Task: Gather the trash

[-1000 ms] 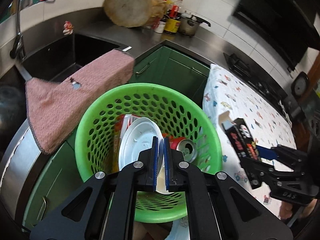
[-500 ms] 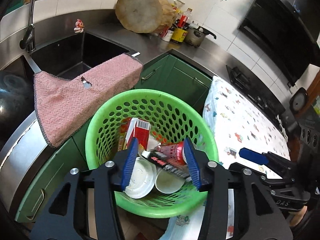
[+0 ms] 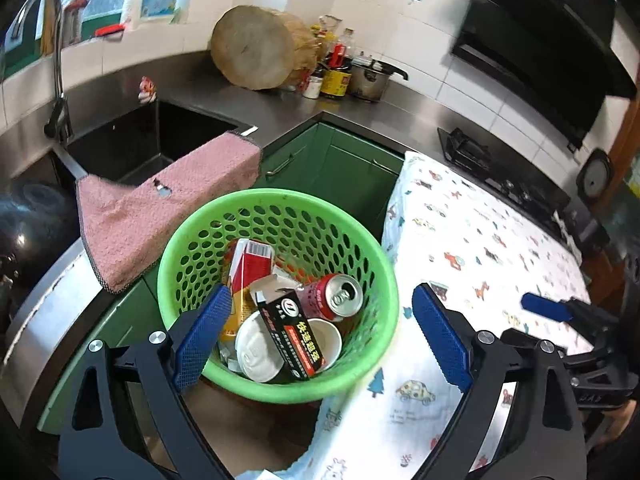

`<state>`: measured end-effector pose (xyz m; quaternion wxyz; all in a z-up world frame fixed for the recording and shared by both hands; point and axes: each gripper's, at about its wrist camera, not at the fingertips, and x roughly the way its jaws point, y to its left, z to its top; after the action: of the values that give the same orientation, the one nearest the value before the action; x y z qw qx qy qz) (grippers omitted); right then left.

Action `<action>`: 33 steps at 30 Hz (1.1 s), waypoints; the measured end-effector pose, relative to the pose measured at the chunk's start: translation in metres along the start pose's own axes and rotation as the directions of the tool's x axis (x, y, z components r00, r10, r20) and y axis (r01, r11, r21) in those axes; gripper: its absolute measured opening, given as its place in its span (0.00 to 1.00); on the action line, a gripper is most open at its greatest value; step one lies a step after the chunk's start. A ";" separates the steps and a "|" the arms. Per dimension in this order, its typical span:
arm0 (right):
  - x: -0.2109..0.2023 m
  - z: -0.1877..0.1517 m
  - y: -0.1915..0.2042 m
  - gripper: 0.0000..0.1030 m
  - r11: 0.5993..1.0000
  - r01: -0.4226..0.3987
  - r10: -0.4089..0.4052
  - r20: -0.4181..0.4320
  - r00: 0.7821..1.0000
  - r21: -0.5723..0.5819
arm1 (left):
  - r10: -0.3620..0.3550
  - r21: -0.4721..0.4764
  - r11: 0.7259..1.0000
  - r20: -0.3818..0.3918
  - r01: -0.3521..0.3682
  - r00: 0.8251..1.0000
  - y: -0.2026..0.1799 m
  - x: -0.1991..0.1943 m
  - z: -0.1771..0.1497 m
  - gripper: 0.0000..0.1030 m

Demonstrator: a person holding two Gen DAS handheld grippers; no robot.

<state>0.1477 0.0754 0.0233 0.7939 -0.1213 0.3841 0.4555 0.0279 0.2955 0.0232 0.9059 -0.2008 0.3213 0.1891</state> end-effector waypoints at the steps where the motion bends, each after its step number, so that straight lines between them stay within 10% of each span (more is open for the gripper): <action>1: -0.006 -0.005 -0.004 0.77 1.000 0.011 -0.011 0.002 1.000 0.004 | 0.004 0.015 1.000 0.000 -0.004 1.000 -0.007 -0.002 -0.002 0.88; 33: -0.144 -0.146 -0.092 0.90 0.933 0.265 -0.285 0.051 0.957 0.245 | -0.003 0.295 0.956 0.044 -0.010 0.999 -0.161 -0.043 -0.083 0.95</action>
<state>0.1081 -0.1456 0.0137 0.8743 -0.0591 0.3802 0.2958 0.0307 0.1093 0.0310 0.9323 -0.0588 0.3262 0.1448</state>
